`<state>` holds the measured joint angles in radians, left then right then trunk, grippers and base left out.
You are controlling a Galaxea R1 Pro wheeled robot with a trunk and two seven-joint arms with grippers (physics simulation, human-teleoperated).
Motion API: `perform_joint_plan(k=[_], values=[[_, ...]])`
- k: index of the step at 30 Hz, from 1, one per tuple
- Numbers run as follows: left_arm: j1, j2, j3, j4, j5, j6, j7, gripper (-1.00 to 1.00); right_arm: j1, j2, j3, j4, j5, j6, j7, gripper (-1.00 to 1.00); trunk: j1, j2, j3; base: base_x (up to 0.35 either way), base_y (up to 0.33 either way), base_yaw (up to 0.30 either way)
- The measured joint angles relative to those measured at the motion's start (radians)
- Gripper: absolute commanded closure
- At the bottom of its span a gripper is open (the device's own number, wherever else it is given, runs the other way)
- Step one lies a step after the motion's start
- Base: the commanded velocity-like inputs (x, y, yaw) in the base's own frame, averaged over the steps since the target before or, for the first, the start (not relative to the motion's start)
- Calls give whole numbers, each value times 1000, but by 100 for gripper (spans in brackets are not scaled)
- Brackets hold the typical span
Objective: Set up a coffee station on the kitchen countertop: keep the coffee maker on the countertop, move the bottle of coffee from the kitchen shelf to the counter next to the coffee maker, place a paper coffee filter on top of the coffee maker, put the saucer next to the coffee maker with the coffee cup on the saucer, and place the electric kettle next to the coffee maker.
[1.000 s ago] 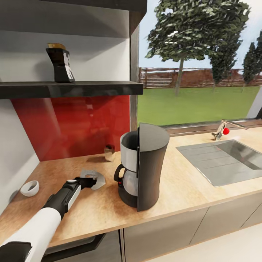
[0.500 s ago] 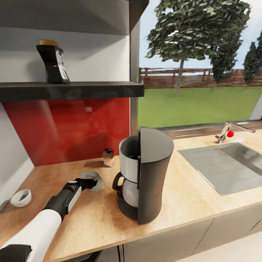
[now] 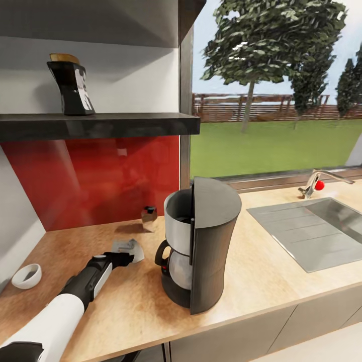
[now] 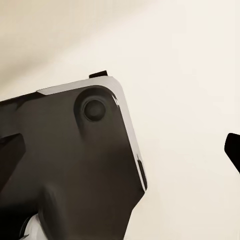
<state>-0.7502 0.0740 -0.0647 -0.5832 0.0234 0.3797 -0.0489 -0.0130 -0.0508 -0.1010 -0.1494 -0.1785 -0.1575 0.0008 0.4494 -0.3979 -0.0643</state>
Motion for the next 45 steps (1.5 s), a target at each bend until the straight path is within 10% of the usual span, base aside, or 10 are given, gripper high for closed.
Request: perform_joint_plan(k=[38, 39, 45], values=[[9, 0, 1, 1, 1, 0, 0, -100, 0, -2, 0, 0, 0, 0, 0, -100, 0, 0, 0, 25, 0, 0], [9, -1, 1, 1, 0, 0, 0, 100, 0, -2, 0, 0, 0, 0, 0, -100, 0, 0, 0, 0, 0, 0], [9, -3, 1, 1, -6, 0, 1, 100, 0, -2, 0, 0, 0, 0, 0, -100, 0, 0, 0, 0, 0, 0]])
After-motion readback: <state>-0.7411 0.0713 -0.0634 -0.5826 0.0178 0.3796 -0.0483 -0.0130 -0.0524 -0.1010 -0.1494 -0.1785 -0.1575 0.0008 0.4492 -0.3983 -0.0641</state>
